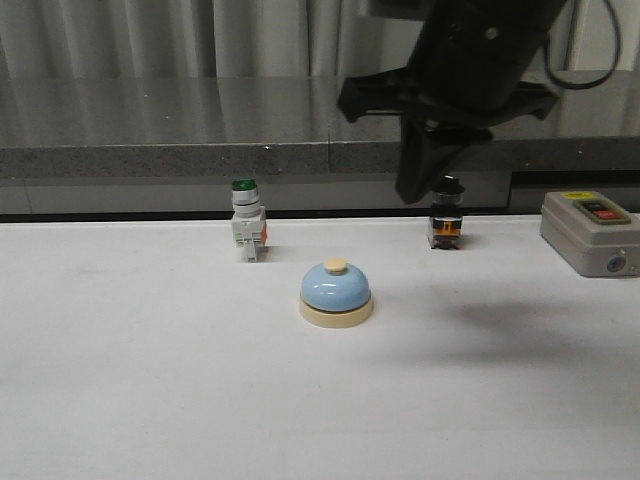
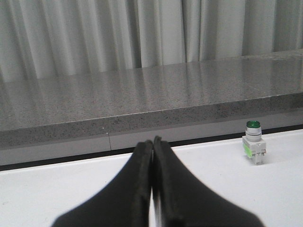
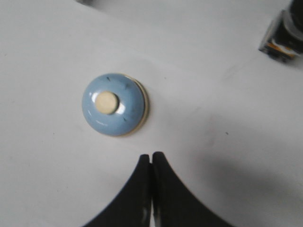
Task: Place and press bell with both arms
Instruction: 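Move the closed right gripper above the bell's cream button, then press down on the bell button with the right gripper tips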
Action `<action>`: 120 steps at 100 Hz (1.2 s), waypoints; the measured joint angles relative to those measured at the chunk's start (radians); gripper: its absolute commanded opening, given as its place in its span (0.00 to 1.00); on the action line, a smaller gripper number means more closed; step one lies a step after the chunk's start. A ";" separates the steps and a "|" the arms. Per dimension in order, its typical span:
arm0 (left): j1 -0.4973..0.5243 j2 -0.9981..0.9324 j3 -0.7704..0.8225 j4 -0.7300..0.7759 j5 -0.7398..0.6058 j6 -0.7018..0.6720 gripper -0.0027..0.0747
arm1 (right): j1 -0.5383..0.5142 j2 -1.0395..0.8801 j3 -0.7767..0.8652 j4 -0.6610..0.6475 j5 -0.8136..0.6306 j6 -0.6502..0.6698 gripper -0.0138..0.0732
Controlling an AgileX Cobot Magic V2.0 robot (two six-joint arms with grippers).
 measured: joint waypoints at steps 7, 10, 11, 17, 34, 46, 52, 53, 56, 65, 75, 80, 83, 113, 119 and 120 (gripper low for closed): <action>0.000 0.000 0.000 0.000 0.000 0.000 0.01 | 0.019 0.055 -0.048 0.000 0.000 0.000 0.08; 0.000 0.000 0.000 0.000 0.000 0.000 0.01 | 0.026 0.080 -0.067 0.000 0.003 0.000 0.08; 0.000 0.000 0.000 0.000 0.000 0.000 0.01 | 0.029 0.085 -0.076 0.000 0.003 0.000 0.08; 0.000 0.000 0.000 0.000 0.000 0.000 0.01 | 0.040 0.126 -0.110 0.000 0.014 0.000 0.08; 0.000 0.000 0.000 0.000 0.000 0.000 0.01 | 0.061 0.207 -0.187 0.000 0.028 0.000 0.08; 0.000 0.000 0.000 0.000 0.000 0.000 0.01 | 0.063 0.241 -0.211 0.000 0.033 0.000 0.08; 0.000 0.000 0.000 0.000 0.000 0.000 0.01 | 0.065 0.251 -0.211 0.000 0.037 0.000 0.08; 0.000 0.000 0.000 0.000 0.000 0.000 0.01 | 0.065 0.251 -0.211 0.000 0.038 0.000 0.08; 0.000 0.000 0.000 0.000 0.000 0.000 0.01 | 0.065 0.253 -0.211 0.000 0.039 0.000 0.08; 0.000 0.000 0.000 0.000 0.000 0.000 0.01 | 0.065 0.265 -0.212 0.000 0.042 0.000 0.08; 0.000 0.000 0.000 0.000 0.000 0.000 0.01 | 0.065 0.285 -0.212 0.000 0.042 0.000 0.08; 0.000 0.000 0.000 0.000 0.000 0.000 0.01 | 0.065 0.296 -0.212 0.000 0.047 0.000 0.08; 0.000 0.000 0.000 0.000 0.000 0.000 0.01 | 0.065 0.298 -0.217 0.002 0.049 0.000 0.08; 0.000 0.000 0.000 0.000 0.000 0.000 0.01 | 0.065 0.291 -0.224 0.002 0.074 0.000 0.08; 0.000 0.000 0.000 0.000 0.000 0.000 0.01 | 0.065 0.272 -0.222 0.002 0.084 0.000 0.08; 0.000 0.000 0.000 0.000 0.000 0.000 0.01 | 0.065 0.269 -0.222 0.002 0.086 0.000 0.08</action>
